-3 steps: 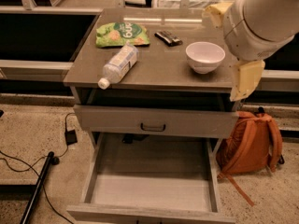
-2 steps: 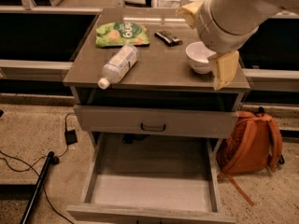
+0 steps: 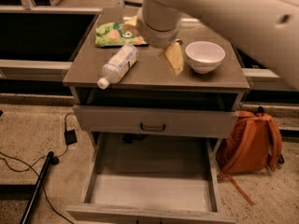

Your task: Place blue plastic bottle into middle drawer

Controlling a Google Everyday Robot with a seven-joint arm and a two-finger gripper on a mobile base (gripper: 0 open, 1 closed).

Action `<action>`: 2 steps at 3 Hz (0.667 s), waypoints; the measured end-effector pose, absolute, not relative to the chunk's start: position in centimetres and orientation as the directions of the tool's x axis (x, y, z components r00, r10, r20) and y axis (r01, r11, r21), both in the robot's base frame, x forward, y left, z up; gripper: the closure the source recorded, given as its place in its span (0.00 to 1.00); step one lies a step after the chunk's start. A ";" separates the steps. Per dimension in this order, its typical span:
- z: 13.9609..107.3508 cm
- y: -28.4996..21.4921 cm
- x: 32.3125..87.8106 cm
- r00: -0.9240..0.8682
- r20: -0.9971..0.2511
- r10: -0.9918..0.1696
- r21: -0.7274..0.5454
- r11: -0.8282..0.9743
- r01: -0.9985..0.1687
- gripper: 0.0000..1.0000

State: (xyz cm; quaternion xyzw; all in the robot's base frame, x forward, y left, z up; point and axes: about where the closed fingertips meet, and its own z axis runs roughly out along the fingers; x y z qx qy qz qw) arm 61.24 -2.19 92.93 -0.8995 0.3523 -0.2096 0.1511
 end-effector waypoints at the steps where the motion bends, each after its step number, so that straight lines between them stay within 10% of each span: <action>1: 89.6 2.4 65.9 0.748 0.265 -0.609 -0.309 -0.788 -0.532 0.00; 2: 88.0 4.7 67.7 0.783 0.255 -0.567 -0.259 -0.820 -0.510 0.00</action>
Offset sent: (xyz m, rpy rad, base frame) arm 0.0860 0.0959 -0.0644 -0.1622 0.1731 0.1846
